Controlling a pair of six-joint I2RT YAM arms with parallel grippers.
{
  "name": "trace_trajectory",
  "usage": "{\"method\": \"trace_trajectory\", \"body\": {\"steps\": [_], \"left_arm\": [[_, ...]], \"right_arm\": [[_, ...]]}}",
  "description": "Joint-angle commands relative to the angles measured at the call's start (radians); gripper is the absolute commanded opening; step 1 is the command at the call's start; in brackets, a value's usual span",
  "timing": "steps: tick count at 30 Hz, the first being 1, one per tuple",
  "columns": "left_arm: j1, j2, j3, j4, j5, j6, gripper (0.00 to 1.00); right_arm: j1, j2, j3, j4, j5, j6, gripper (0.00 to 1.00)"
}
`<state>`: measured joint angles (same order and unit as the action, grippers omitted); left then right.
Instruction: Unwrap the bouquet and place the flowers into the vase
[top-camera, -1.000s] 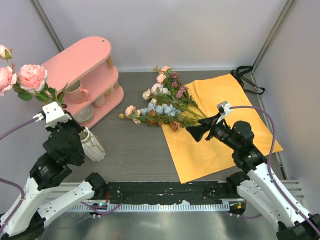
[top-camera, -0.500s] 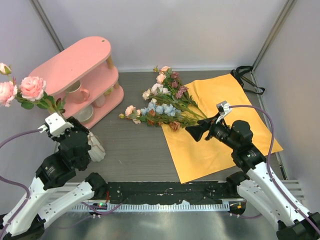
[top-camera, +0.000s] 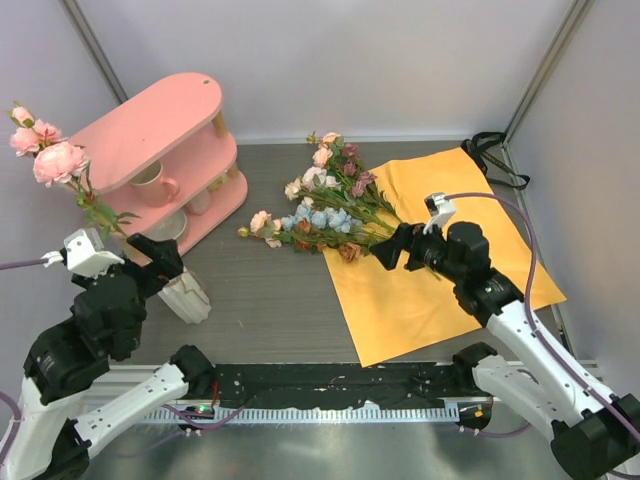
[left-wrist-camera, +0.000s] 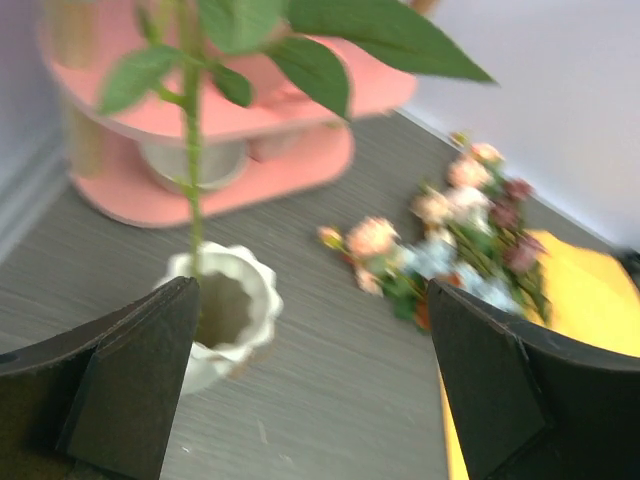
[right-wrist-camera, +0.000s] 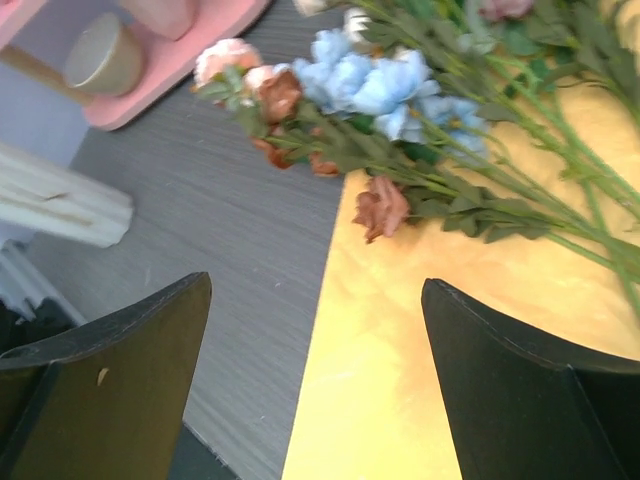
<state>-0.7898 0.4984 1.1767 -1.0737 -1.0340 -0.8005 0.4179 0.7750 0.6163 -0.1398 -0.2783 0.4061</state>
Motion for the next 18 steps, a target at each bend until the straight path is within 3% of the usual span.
{"method": "trace_trajectory", "body": {"steps": [1,2,5,7,9,10,11,12,15,18], "left_arm": [[0.0,-0.026,0.066,0.055,0.411,0.039,1.0],[0.001,-0.032,0.069,0.087,0.493,0.059,1.0],[0.001,-0.029,0.072,0.219,0.751,0.112,1.0],[0.001,0.018,0.09,0.27,0.9,0.127,1.0],[0.0,0.066,0.116,0.273,0.978,0.155,1.0],[0.0,0.121,0.133,0.273,1.011,0.165,1.0],[0.0,0.144,0.138,0.276,1.07,0.178,0.99],[0.0,0.169,0.138,0.285,1.092,0.184,0.99],[0.0,0.252,0.124,0.354,1.178,0.208,0.99],[0.0,0.331,0.115,0.42,1.255,0.224,0.99]], "right_arm": [[0.002,0.142,0.135,-0.099,0.239,-0.085,0.95],[0.002,0.191,0.161,-0.121,0.381,-0.108,0.96],[0.002,0.388,0.238,-0.109,0.567,-0.248,0.96],[0.001,0.505,0.311,-0.095,0.614,-0.337,0.9],[-0.001,0.666,0.409,-0.106,0.661,-0.501,0.75],[-0.004,0.709,0.433,-0.083,0.683,-0.554,0.68],[-0.011,0.748,0.454,-0.066,0.697,-0.646,0.53],[-0.022,0.824,0.494,-0.052,0.694,-0.709,0.49],[-0.034,0.938,0.551,0.011,0.656,-0.879,0.43],[-0.051,1.015,0.626,0.013,0.62,-0.908,0.41]]}}
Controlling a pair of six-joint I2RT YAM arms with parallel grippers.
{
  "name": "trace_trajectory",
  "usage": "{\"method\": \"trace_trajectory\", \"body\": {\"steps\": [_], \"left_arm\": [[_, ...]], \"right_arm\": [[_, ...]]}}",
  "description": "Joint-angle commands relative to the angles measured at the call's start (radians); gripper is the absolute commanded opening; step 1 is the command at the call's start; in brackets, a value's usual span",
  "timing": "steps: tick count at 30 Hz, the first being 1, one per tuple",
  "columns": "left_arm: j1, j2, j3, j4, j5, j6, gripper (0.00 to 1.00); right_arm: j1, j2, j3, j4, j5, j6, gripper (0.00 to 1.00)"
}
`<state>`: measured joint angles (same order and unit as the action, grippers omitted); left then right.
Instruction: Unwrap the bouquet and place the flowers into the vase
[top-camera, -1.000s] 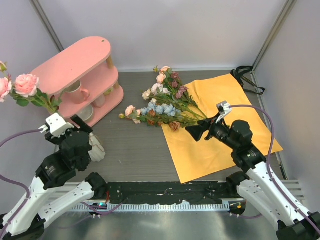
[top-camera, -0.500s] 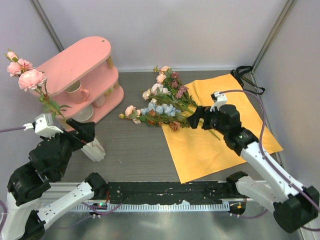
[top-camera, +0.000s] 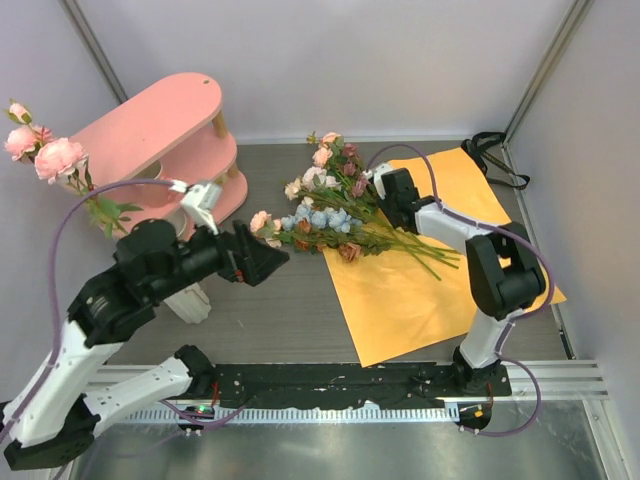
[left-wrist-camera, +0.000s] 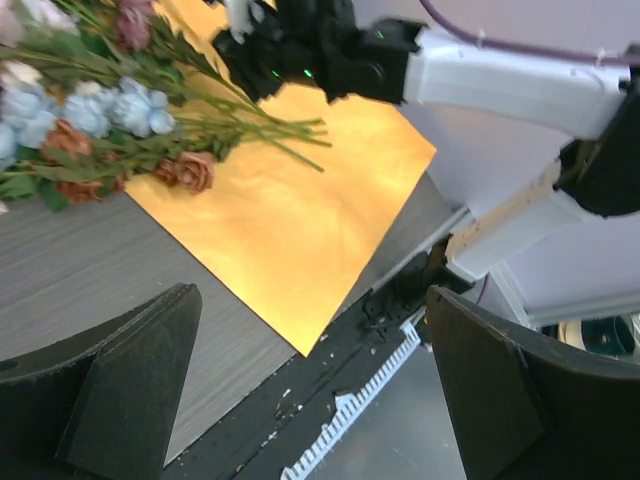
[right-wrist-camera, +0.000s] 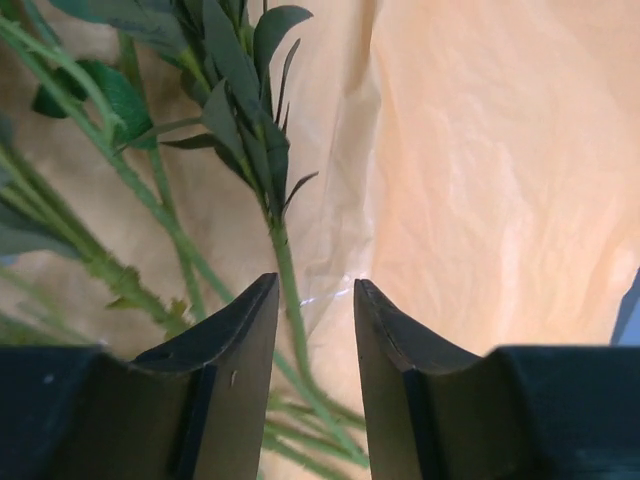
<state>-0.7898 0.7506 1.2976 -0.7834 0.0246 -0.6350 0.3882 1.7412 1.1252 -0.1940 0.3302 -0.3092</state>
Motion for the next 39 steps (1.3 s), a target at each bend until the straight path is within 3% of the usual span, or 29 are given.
{"method": "trace_trajectory", "body": {"steps": [1,12,16,22,28,39], "left_arm": [[0.0,0.098,-0.009,0.153,0.213,0.06,0.98],[0.0,0.079,-0.113,0.23,0.248,-0.008,0.96],[0.001,0.064,-0.11,0.202,0.222,-0.006,0.96],[0.001,0.05,-0.136,0.214,0.199,-0.02,0.97],[0.001,0.064,-0.15,0.245,0.209,-0.031,0.97],[0.001,0.087,-0.123,0.202,0.219,-0.028,0.97]], "right_arm": [[-0.034,0.087,0.137,0.033,-0.037,-0.197,0.4],[-0.041,0.178,0.125,0.105,-0.135,-0.219,0.42],[-0.041,0.136,0.088,0.149,-0.073,-0.192,0.53],[-0.041,0.032,0.071,0.107,-0.055,-0.142,0.59],[-0.041,0.046,0.047,0.102,-0.194,-0.111,0.58],[-0.041,0.194,0.117,0.154,-0.149,-0.154,0.56]]}}
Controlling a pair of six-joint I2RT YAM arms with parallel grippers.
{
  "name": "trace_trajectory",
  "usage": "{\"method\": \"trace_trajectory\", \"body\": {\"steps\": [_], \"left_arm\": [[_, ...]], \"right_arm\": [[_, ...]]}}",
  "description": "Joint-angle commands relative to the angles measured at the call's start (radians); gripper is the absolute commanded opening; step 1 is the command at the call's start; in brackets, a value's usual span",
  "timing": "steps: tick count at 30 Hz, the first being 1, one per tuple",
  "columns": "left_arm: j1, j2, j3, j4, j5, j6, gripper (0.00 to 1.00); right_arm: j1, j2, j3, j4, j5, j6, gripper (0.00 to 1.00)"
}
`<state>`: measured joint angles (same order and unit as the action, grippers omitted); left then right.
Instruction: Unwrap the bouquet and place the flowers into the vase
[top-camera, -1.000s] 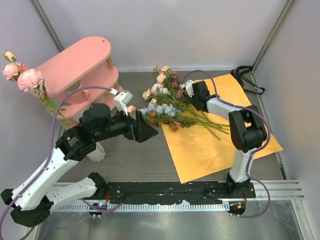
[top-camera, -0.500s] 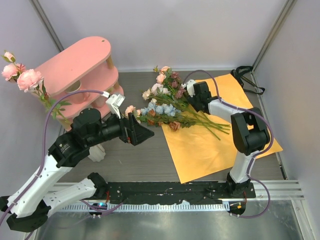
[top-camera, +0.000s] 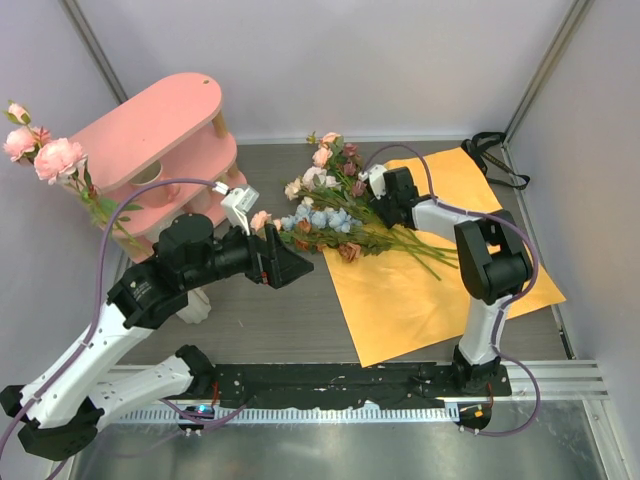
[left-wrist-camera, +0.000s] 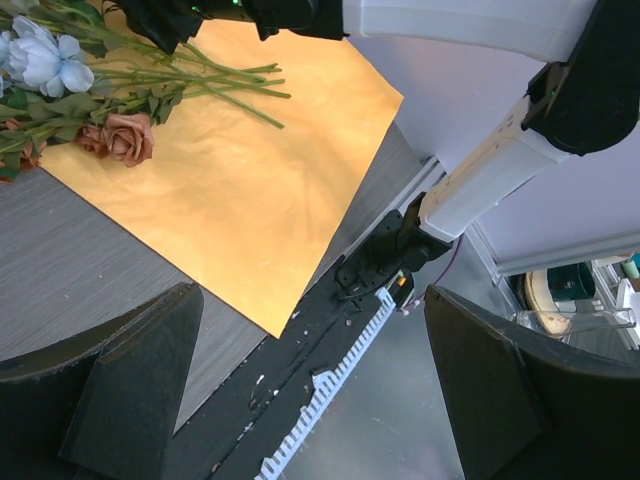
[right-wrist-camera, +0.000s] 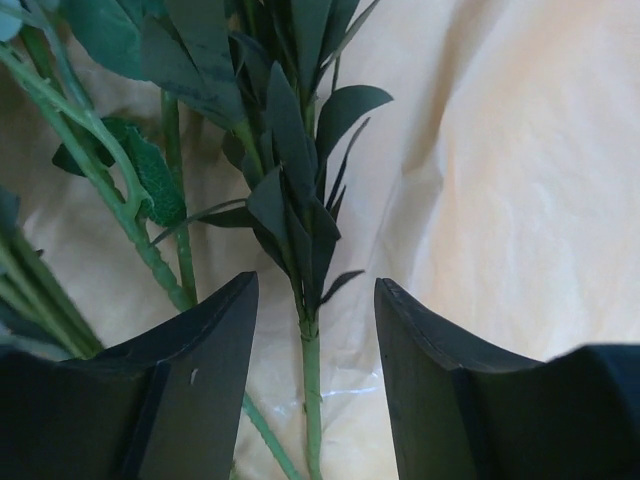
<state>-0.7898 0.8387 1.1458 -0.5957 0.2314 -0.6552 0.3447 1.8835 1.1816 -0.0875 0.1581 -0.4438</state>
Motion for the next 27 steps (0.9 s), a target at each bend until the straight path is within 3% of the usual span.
{"method": "trace_trajectory", "body": {"steps": [1,3,7,12,16,19,23,24,26,27], "left_arm": [[0.0,-0.003,0.031,0.008,0.011,-0.007,0.97],[0.0,-0.009,0.034,-0.004,0.01,-0.007,0.97],[0.0,-0.026,0.032,-0.016,-0.01,-0.009,0.97],[0.0,-0.041,0.023,-0.012,-0.023,-0.018,0.97],[0.0,-0.041,0.019,-0.009,-0.044,-0.02,0.97],[0.0,-0.041,0.012,0.011,-0.047,-0.024,0.98],[0.0,-0.041,0.023,0.065,-0.049,-0.043,1.0],[0.0,-0.039,0.031,0.079,-0.047,-0.049,1.0],[0.001,-0.033,0.038,0.12,-0.038,-0.07,1.0],[0.0,-0.027,0.045,0.134,-0.034,-0.078,1.0]], "right_arm": [[0.0,0.064,0.068,0.046,0.024,-0.021,0.54],[-0.001,0.087,0.095,0.048,0.023,-0.022,0.49],[-0.001,0.079,0.171,-0.004,0.075,-0.026,0.16],[0.0,-0.088,0.219,0.009,0.176,-0.052,0.01],[0.013,-0.265,0.237,0.029,0.215,-0.053,0.01],[0.033,-0.417,0.207,0.054,0.121,0.017,0.01],[0.042,-0.598,0.106,0.074,-0.22,0.334,0.01],[0.049,-0.663,0.07,0.141,-0.364,0.399,0.01],[0.06,-0.717,-0.052,0.242,-0.483,0.552,0.01],[0.077,-0.762,-0.095,0.372,-0.576,0.712,0.01]]}}
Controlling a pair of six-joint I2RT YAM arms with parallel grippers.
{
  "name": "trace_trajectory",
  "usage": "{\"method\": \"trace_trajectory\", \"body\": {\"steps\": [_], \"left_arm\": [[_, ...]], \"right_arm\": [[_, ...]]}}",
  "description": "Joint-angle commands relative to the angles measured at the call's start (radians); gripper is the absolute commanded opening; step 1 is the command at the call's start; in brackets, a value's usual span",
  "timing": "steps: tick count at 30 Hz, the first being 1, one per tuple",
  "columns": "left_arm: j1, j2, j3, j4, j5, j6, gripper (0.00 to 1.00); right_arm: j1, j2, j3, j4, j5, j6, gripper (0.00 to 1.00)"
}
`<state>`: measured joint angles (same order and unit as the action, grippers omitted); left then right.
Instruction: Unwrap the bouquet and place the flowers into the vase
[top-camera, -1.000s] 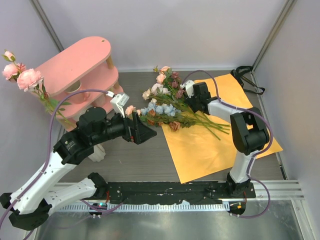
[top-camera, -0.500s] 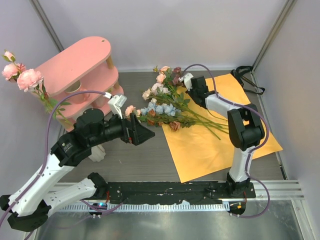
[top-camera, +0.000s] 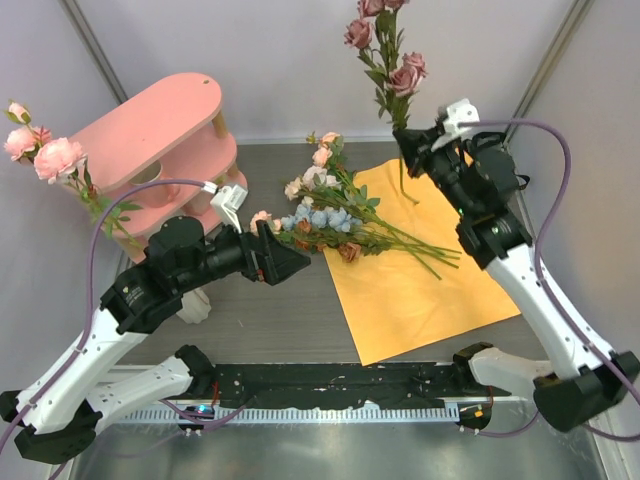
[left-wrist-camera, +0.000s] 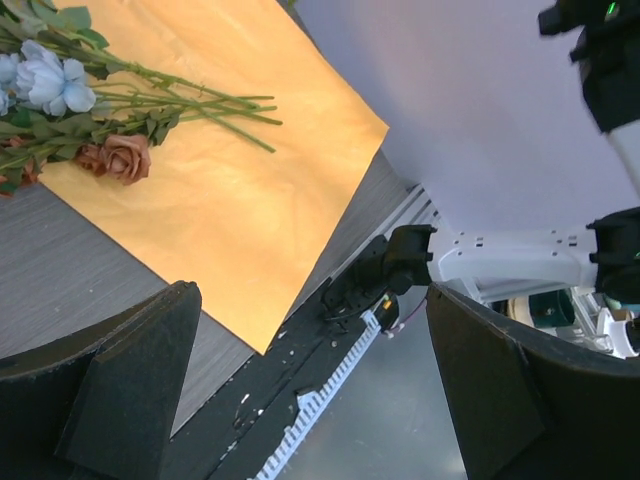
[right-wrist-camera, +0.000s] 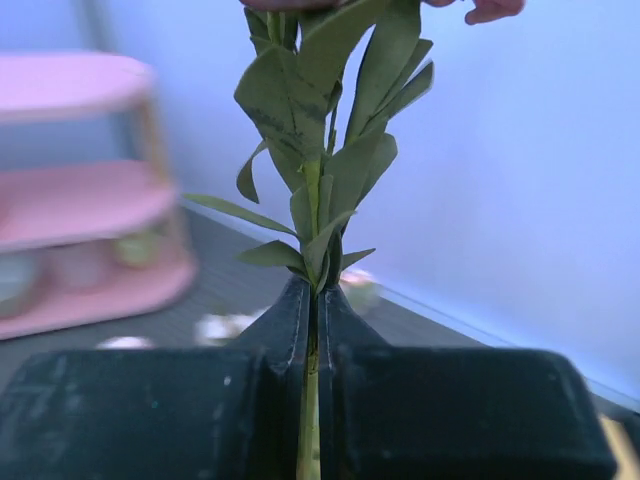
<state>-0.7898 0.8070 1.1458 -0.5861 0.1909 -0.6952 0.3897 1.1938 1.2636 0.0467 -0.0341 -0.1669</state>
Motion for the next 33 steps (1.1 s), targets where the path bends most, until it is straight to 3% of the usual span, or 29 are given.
{"method": "trace_trajectory", "body": {"steps": [1,3,7,11,17,20,24,25,26,27,28,30,31,33], "left_arm": [[0.001,0.011,0.046,0.137,0.008,-0.044,1.0],[0.0,0.017,0.048,0.173,0.021,-0.069,1.0],[0.001,0.021,0.023,0.258,0.042,-0.113,0.98],[0.001,0.008,-0.01,0.313,0.028,-0.145,0.96],[0.001,0.001,-0.008,0.27,-0.044,-0.158,0.98],[0.001,0.004,0.008,0.262,-0.05,-0.15,0.86],[0.001,-0.029,0.022,0.278,-0.076,-0.109,0.52],[0.001,-0.038,0.038,0.257,-0.105,-0.065,0.43],[0.001,-0.045,0.052,0.232,-0.125,-0.041,0.24],[0.001,-0.057,0.087,0.165,-0.155,-0.018,0.14],[0.001,-0.064,0.104,0.131,-0.215,0.027,0.03],[0.001,-0.089,0.155,0.041,-0.266,0.075,0.0],[0.001,-0.097,0.176,0.01,-0.309,0.1,0.0],[0.001,-0.117,0.269,-0.112,-0.369,0.187,0.0]], "right_arm": [[0.044,-0.088,-0.22,0.31,-0.413,0.517,0.01],[0.095,-0.117,-0.332,0.519,-0.455,0.747,0.01],[0.214,-0.119,-0.438,0.719,-0.487,0.92,0.01],[0.331,-0.117,-0.464,0.719,-0.454,0.919,0.01],[0.463,-0.102,-0.474,0.742,-0.425,0.885,0.01],[0.507,-0.085,-0.469,0.723,-0.421,0.856,0.01],[0.547,-0.059,-0.46,0.697,-0.458,0.814,0.01],[0.554,-0.056,-0.457,0.674,-0.464,0.807,0.09],[0.561,-0.057,-0.457,0.659,-0.457,0.793,0.16],[0.566,-0.06,-0.461,0.645,-0.452,0.787,0.21],[0.566,-0.065,-0.464,0.627,-0.449,0.779,0.33],[0.568,-0.092,-0.486,0.611,-0.42,0.755,0.49],[0.568,-0.105,-0.492,0.579,-0.403,0.741,0.61],[0.566,-0.152,-0.5,0.523,-0.327,0.673,0.68]]}}
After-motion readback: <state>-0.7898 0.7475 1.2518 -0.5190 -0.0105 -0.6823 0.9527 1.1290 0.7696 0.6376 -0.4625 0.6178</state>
